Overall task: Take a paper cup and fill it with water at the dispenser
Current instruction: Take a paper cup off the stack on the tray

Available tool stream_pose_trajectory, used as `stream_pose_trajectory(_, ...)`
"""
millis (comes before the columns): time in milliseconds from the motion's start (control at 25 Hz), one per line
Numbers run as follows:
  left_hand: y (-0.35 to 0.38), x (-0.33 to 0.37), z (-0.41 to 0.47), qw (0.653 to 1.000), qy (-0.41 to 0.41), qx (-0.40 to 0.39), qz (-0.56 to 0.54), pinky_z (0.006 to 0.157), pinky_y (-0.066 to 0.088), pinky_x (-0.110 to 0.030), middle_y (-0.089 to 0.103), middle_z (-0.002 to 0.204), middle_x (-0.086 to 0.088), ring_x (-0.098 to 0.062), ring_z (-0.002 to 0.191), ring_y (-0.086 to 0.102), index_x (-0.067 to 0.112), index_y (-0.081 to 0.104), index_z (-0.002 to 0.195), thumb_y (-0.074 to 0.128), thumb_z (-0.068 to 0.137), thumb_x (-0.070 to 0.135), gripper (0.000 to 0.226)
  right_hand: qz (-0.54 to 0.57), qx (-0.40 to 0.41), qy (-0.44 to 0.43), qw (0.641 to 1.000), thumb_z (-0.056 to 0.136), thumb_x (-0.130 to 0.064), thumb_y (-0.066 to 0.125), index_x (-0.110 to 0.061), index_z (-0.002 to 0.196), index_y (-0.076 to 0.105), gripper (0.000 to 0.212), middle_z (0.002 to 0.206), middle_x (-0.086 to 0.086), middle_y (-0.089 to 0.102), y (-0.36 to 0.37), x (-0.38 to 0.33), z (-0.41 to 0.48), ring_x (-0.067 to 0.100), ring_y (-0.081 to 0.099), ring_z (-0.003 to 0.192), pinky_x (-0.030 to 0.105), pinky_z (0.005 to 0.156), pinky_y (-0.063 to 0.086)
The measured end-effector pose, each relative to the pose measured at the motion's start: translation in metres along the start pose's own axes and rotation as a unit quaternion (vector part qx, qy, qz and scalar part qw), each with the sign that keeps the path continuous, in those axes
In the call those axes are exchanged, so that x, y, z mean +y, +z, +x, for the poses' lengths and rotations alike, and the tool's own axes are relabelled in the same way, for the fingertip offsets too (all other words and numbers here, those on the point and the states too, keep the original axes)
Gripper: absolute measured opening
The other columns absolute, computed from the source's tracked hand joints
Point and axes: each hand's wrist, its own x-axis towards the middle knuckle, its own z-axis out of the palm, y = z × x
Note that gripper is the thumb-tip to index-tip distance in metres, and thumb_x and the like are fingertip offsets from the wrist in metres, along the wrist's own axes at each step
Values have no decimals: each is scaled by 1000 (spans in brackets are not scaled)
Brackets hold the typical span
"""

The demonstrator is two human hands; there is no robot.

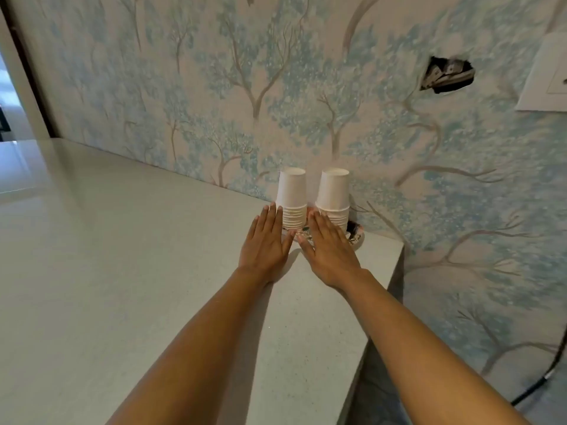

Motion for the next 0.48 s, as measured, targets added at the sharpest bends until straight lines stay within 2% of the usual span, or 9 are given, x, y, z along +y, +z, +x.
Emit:
stream_pose_trajectory(280, 8, -5, 3, 995, -1, -96, -33, 120, 2, -36, 3, 158, -6, -16, 145, -1, 14, 5, 148, 13, 99, 37, 54, -25, -53, -5, 998, 99, -42, 17, -19, 149, 11, 55, 159, -2, 10, -2, -1, 1, 12, 5, 145, 33, 118, 4)
stream_pose_trajectory(480, 13, -9, 7, 993, -11, -110, -49, 117, 5, -36, 15, 157, -7, -18, 144, 10, 13, 14, 146, 15, 99, 40, 55, -31, -38, -10, 999, 99, -39, 23, -20, 143, 31, 48, 151, 0, 34, -2, -2, 0, 17, 27, 140, 36, 115, 19)
